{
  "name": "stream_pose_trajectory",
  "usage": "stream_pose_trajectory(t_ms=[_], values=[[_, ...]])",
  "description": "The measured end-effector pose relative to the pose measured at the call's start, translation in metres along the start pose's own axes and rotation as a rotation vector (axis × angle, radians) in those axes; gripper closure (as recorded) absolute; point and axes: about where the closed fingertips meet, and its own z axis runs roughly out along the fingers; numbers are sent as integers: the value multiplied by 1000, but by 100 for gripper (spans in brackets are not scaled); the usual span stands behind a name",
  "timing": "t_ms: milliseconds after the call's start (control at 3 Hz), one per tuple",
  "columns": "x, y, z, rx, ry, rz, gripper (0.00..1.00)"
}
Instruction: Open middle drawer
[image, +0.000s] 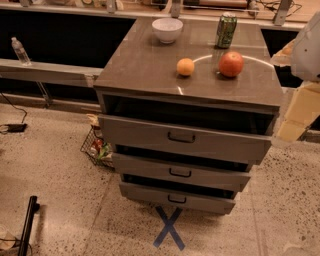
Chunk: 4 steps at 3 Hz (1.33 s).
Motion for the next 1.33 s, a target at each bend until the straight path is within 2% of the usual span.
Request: stream_pose_trajectory(t_ms=[333,667,1000,1333], values=[[0,0,0,0,0,0,0],[6,2,7,-6,-34,20,0],[17,20,41,-35,-120,28,0],[40,44,109,-62,-200,8,0]])
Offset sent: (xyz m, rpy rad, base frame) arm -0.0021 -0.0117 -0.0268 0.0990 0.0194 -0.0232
